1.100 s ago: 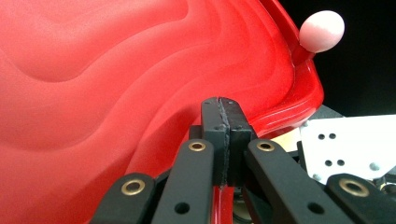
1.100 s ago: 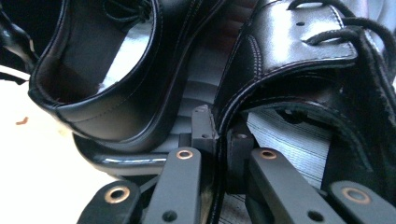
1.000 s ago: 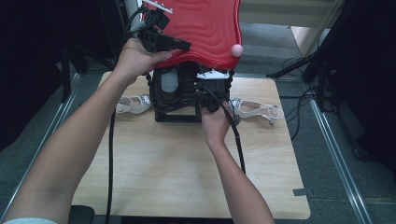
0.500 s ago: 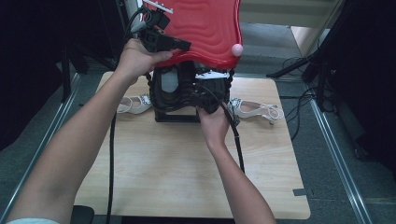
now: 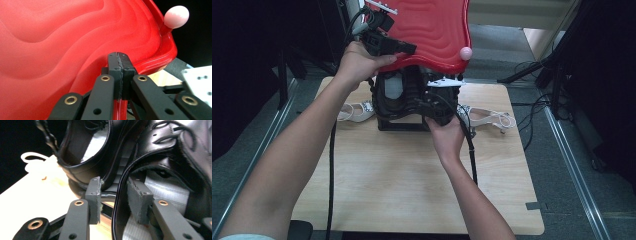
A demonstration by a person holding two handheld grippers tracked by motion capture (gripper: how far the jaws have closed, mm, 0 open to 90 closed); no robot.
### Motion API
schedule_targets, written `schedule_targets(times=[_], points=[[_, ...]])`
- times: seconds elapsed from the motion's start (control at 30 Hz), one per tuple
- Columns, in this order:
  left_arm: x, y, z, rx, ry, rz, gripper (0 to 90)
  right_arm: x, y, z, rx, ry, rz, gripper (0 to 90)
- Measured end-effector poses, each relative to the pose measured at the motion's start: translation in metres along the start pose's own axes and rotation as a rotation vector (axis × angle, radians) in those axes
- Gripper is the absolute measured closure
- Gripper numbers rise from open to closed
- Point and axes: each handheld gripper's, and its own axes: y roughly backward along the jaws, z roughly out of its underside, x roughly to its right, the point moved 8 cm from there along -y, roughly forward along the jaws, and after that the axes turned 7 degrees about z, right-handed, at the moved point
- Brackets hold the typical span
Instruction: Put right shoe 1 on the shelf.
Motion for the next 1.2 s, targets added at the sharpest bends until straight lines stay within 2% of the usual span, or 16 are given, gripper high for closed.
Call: schedule_targets(times=[0.2, 0.3, 0.37, 0.57, 0.73, 0.8, 1.0, 1.07, 1.13, 1.2], points=[[0.0, 0.0, -0.001, -0.005, 0.009, -0.001, 90.0, -0.004, 0.027, 0.009, -0.015, -0.009, -0.083, 78.8], [0.0, 0.0, -0.001, -0.007, 0.011, -0.006, 90.0, -0.007, 0.039, 0.015, -0.031, -0.04, -0.149, 85.8], [0.0, 0.0, -0.001, -0.009, 0.012, -0.006, 90.0, -0.01, 0.046, 0.022, -0.043, -0.039, -0.186, 89.9], [0.0, 0.0, -0.001, -0.011, 0.021, -0.001, 90.0, -0.012, 0.05, 0.054, -0.088, -0.011, -0.232, 90.0], [0.0, 0.0, -0.001, -0.009, 0.016, 0.0, 90.0, -0.003, 0.037, 0.08, -0.136, -0.003, -0.229, 90.0], [0.0, 0.0, -0.001, -0.009, 0.016, 0.0, 90.0, 0.003, 0.032, 0.084, -0.136, 0.005, -0.216, 90.0], [-0.001, 0.0, -0.001, -0.014, 0.04, 0.01, 90.0, 0.02, 0.021, 0.08, -0.101, -0.008, -0.163, 90.0], [-0.001, 0.0, -0.001, -0.013, 0.038, 0.011, 90.0, 0.02, 0.019, 0.079, -0.106, -0.023, -0.185, 90.0], [0.0, 0.0, -0.001, -0.016, 0.031, 0.003, 90.0, 0.018, 0.019, 0.079, -0.101, 0.015, -0.151, 90.0], [0.0, 0.0, -0.001, -0.016, 0.033, 0.0, 90.0, 0.017, 0.018, 0.079, -0.095, 0.03, -0.132, 90.0]])
